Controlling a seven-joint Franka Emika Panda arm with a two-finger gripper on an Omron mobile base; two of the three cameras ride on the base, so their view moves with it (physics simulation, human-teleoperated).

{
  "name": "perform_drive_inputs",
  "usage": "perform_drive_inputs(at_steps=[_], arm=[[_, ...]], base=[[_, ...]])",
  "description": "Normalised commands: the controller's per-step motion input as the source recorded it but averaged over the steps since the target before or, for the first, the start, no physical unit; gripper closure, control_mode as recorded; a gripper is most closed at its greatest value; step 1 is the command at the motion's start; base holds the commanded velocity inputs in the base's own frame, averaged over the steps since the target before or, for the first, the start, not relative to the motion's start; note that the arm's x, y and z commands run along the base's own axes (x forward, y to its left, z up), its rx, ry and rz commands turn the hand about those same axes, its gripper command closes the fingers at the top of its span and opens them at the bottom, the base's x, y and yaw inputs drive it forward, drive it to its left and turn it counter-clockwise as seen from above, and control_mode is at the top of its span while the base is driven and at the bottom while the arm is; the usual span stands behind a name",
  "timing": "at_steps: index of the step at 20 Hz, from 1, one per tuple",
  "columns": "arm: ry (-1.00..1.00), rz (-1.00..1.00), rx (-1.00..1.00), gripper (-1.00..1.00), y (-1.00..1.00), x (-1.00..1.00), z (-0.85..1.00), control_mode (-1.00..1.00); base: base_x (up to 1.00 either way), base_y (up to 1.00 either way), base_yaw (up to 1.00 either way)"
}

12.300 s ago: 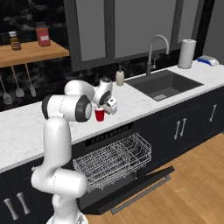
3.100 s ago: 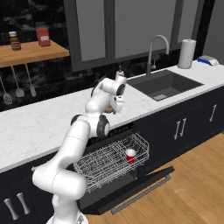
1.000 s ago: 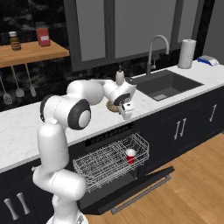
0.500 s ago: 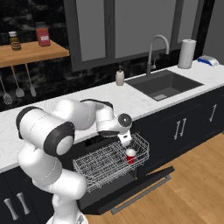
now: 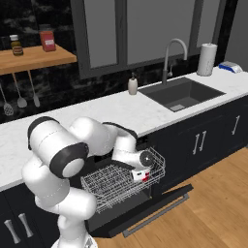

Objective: Pick up the cup and bowl from the counter, place them in the dishwasher, and close the dishwasher door.

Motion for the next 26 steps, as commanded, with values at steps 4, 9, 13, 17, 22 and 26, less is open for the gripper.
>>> perform_drive_inputs(at_steps=[4,9,13,17,22,26], arm=[[0.27,0.02,0.25,1.00,0.00,0.00,-0.57,-1.00],[0.27,0.00,0.25,1.00,0.00,0.00,-0.55,-1.00],[0.24,0.00,0.25,1.00,0.29,0.01,-0.30,-1.00],[0.19,0.00,0.23,1.00,0.55,0.06,-0.21,-1.00],[0.24,-0.07,0.23,1.00,0.46,0.19,-0.29,-1.00],[0.30,-0.15,0.24,1.00,0.07,0.12,-0.42,-1.00]], base=[[0.00,0.00,0.00],[0.00,0.00,0.00],[0.00,0.00,0.00],[0.00,0.00,0.00],[0.00,0.00,0.00],[0.00,0.00,0.00]])
